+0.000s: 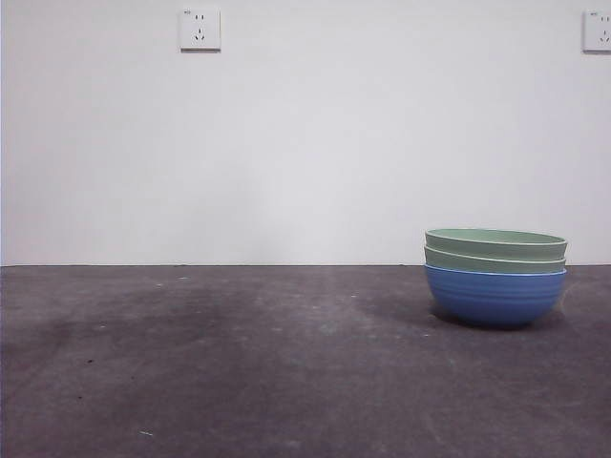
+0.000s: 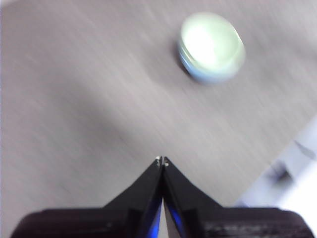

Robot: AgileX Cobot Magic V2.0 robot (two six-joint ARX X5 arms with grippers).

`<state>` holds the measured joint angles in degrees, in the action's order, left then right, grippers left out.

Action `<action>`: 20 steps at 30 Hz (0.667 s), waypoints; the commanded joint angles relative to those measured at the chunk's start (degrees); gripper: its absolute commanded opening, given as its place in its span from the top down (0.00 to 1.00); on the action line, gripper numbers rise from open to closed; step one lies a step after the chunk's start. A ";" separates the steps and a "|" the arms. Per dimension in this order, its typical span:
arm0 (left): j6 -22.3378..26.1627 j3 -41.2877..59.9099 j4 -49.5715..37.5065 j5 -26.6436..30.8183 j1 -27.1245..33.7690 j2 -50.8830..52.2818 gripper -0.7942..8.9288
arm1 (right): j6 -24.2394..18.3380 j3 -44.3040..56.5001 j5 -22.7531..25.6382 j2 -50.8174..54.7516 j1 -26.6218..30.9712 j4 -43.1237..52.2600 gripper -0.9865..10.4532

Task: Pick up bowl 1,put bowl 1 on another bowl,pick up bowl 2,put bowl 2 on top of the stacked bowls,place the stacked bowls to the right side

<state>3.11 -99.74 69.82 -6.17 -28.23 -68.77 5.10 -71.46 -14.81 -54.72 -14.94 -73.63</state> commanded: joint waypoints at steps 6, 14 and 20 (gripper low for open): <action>4.26 6.21 -19.26 -0.31 14.03 12.57 0.92 | -0.24 0.15 0.15 0.02 -0.09 0.26 0.91; 5.20 38.36 -48.85 3.08 26.45 33.59 0.92 | -0.24 0.15 0.17 0.02 -0.09 0.26 0.91; 5.46 61.09 -58.29 4.11 28.74 45.72 0.92 | -0.22 0.15 0.17 0.02 -0.09 0.26 0.91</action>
<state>7.94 -42.83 12.64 -2.20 0.27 -24.32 5.08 -71.46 -14.81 -54.72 -14.94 -73.60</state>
